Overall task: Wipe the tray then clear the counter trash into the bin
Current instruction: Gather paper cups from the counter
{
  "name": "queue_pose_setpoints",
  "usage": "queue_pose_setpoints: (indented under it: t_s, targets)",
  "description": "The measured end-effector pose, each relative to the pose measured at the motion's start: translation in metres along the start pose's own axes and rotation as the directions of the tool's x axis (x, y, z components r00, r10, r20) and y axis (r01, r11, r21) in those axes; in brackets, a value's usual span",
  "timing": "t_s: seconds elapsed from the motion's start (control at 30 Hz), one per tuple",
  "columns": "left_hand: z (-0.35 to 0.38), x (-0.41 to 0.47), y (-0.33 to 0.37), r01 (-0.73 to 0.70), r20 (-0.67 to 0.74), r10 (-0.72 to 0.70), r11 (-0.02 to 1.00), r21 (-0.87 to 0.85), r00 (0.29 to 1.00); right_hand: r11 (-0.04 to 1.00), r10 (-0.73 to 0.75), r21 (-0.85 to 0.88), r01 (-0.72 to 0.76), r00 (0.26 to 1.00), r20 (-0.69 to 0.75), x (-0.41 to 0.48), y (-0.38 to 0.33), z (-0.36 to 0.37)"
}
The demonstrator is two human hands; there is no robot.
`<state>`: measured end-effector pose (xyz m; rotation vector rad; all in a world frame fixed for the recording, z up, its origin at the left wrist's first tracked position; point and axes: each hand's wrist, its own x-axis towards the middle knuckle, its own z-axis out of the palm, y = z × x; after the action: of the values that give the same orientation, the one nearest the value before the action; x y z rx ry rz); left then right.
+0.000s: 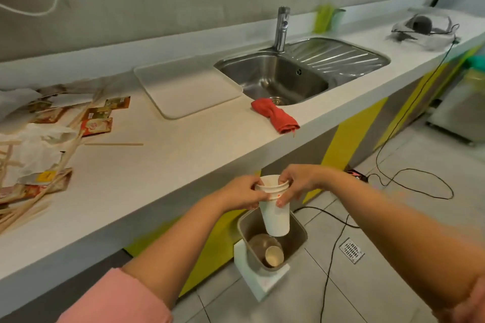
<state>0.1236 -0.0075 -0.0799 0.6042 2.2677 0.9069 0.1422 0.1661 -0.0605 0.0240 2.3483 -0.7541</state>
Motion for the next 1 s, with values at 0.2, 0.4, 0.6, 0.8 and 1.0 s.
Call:
queue_pose_setpoints:
  t_s: [0.2, 0.4, 0.6, 0.8, 1.0]
  targets:
    - [0.048, 0.014, -0.023, 0.108, -0.073, -0.101, 0.989, 0.1, 0.992, 0.986, 0.058, -0.143, -0.092, 0.973, -0.225, 0.042, 0.05, 0.044]
    - [0.063, 0.018, -0.041, 0.191, -0.114, -0.185, 0.98, 0.047, 0.976, 0.989, 0.049, -0.121, -0.079, 0.971, -0.233, 0.071, 0.076, 0.075]
    - [0.069, 0.02, -0.049, 0.225, -0.167, -0.218, 0.974, 0.024, 0.962, 0.985, 0.016, -0.168, -0.04, 0.99, -0.141, 0.082, 0.082, 0.083]
    - [0.064, 0.02, -0.052, 0.281, -0.165, -0.272, 0.959, 0.039, 0.948, 0.984, 0.038, -0.173, -0.049, 0.997, -0.066, 0.086, 0.069, 0.075]
    - [0.042, 0.016, -0.049, 0.279, -0.134, -0.264, 0.954, 0.108, 0.955, 0.965, 0.038, -0.262, -0.016, 0.996, 0.079, 0.077, 0.029, 0.057]
